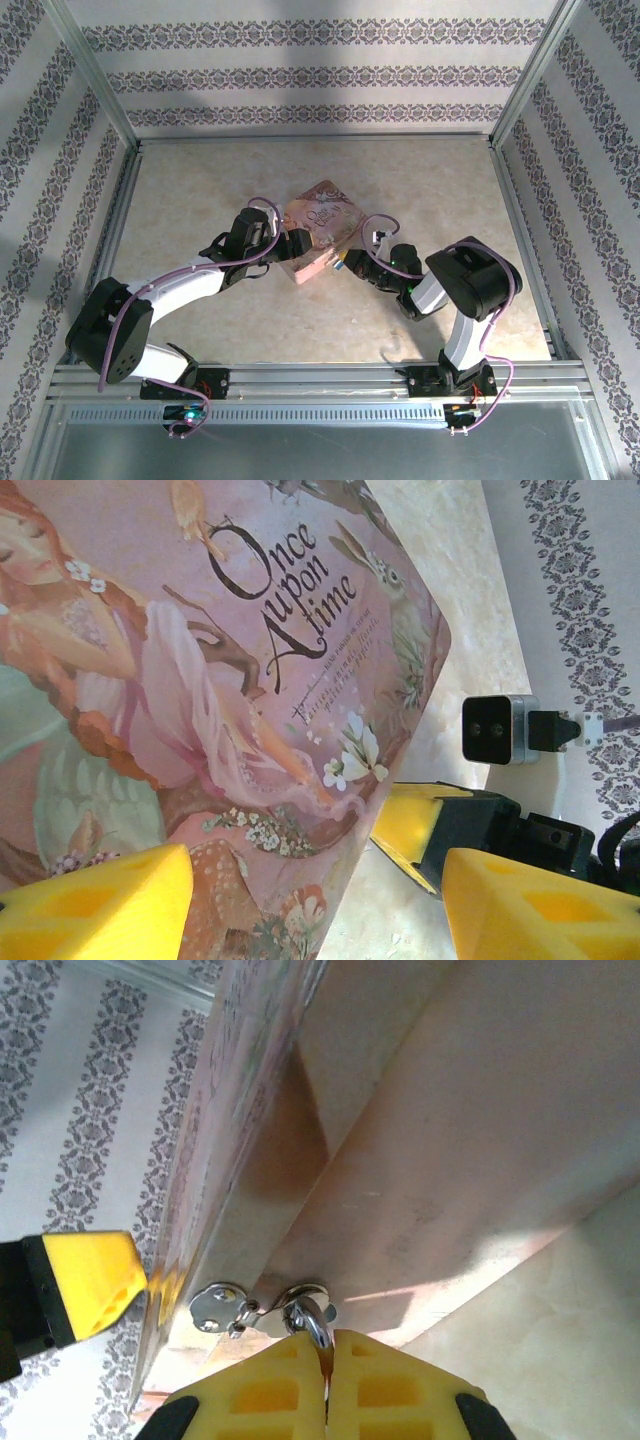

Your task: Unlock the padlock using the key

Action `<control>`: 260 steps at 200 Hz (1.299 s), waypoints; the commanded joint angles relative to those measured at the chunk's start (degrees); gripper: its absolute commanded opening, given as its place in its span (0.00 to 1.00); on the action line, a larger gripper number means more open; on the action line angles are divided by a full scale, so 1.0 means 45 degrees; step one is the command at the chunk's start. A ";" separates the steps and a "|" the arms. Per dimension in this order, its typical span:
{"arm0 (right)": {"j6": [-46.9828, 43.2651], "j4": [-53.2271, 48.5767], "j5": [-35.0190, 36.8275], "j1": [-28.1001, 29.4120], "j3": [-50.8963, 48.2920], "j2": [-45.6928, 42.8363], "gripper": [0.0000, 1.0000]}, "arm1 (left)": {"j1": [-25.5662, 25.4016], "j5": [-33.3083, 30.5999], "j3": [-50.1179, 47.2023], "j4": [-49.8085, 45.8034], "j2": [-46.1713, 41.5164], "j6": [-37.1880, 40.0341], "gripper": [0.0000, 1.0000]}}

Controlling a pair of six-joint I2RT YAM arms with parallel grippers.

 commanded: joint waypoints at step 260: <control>-0.5309 -1.8031 0.3221 -0.0189 0.2143 -1.4726 0.00 | 0.0678 -0.3379 -0.1087 -0.4800 -0.6718 0.3303 1.00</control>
